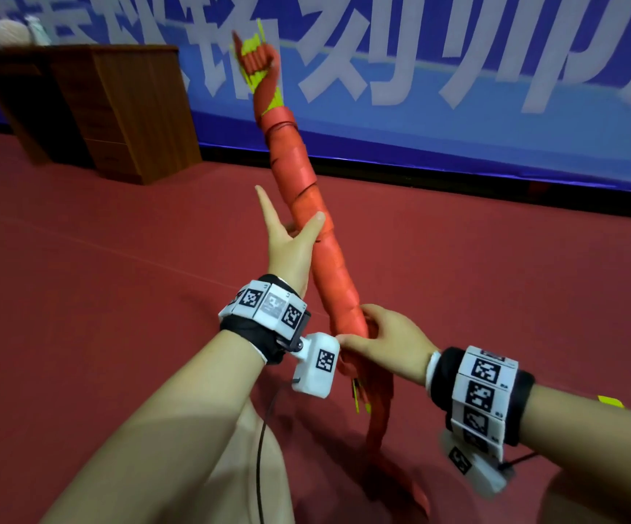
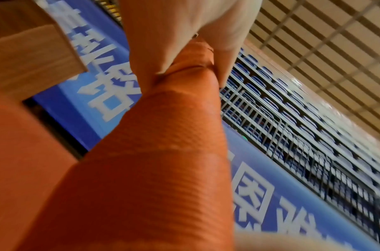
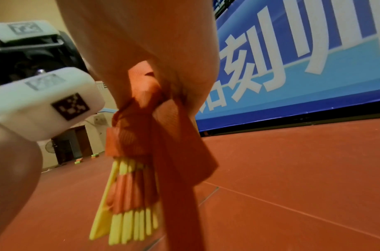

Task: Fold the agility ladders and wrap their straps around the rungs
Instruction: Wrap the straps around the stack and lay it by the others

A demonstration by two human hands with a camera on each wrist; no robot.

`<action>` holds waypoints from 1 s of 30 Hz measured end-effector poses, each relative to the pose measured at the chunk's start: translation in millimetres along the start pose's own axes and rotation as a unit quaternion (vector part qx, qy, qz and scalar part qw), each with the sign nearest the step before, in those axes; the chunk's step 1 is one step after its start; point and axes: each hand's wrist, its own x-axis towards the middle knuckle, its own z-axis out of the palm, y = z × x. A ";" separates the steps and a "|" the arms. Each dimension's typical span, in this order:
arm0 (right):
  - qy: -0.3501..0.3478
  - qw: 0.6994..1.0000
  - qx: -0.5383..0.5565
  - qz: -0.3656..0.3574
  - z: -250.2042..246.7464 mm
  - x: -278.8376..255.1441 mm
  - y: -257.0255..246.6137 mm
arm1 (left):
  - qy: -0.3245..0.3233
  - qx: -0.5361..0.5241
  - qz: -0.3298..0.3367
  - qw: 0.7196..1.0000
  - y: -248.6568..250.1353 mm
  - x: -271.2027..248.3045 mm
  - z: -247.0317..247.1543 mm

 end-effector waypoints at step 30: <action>0.032 0.985 -0.170 0.018 -13.4 -2.5 5.7 | 0.020 0.081 0.102 0.991 8.6 -2.1 -3.8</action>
